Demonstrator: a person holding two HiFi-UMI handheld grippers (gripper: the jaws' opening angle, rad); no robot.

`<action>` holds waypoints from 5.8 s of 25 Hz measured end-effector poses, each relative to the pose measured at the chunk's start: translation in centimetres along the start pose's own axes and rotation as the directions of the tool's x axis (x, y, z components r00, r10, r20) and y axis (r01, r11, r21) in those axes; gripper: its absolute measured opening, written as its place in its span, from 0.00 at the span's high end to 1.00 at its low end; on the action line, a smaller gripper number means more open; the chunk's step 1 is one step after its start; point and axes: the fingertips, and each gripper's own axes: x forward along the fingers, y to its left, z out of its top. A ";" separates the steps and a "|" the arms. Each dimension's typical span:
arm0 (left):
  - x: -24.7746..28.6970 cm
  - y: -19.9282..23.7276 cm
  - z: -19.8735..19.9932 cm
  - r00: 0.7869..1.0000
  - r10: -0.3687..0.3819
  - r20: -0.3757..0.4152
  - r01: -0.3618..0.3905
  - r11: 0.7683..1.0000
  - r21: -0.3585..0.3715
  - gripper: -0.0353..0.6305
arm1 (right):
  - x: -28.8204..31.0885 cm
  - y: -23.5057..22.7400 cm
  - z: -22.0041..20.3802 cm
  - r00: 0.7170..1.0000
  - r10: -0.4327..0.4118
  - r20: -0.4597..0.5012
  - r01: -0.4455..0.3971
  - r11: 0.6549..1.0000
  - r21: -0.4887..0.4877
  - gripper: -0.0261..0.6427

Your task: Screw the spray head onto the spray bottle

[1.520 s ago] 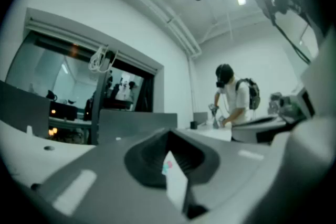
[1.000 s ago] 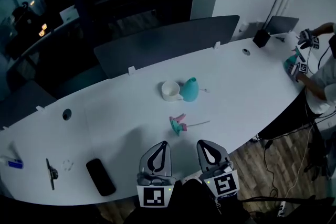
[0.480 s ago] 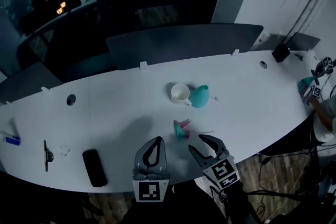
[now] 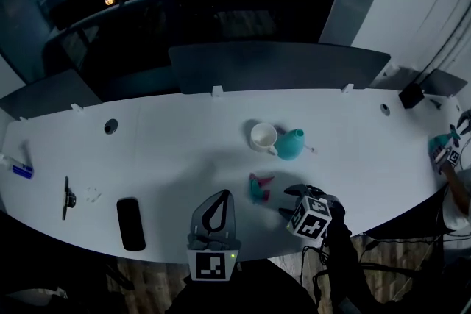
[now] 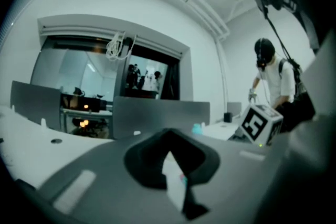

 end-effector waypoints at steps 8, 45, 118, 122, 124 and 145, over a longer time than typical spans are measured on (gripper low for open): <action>0.2 0.5 -0.3 0.999 0.043 -0.026 -0.044 0.999 -0.003 0.94 | 1.8 0.3 -0.8 0.996 0.069 -0.061 -0.072 0.996 -0.050 0.90; 3.6 -2.1 -1.5 0.928 -0.349 0.128 0.313 0.546 -0.777 0.50 | -9.4 0.2 11.7 0.661 -0.262 0.703 0.050 0.950 0.307 0.93; 1.5 1.8 1.0 0.991 -0.118 -0.059 0.118 0.993 -0.019 0.74 | 1.4 -18.4 1.4 0.759 -0.516 0.396 0.213 0.772 0.598 0.41; 1.4 2.0 1.0 0.992 -0.106 -0.064 0.105 0.994 -0.024 0.74 | 1.6 -18.5 1.7 0.749 -0.515 0.417 0.206 0.779 0.592 0.42; 1.6 2.2 1.0 0.993 -0.103 -0.063 0.101 0.994 -0.031 0.74 | 1.5 -18.5 1.6 0.744 -0.525 0.414 0.214 0.774 0.596 0.42; 1.2 -1.0 11.0 0.926 -0.292 0.241 0.325 0.939 -0.109 0.74 | -0.7 0.3 9.0 0.757 -0.374 0.536 0.129 0.890 0.438 0.42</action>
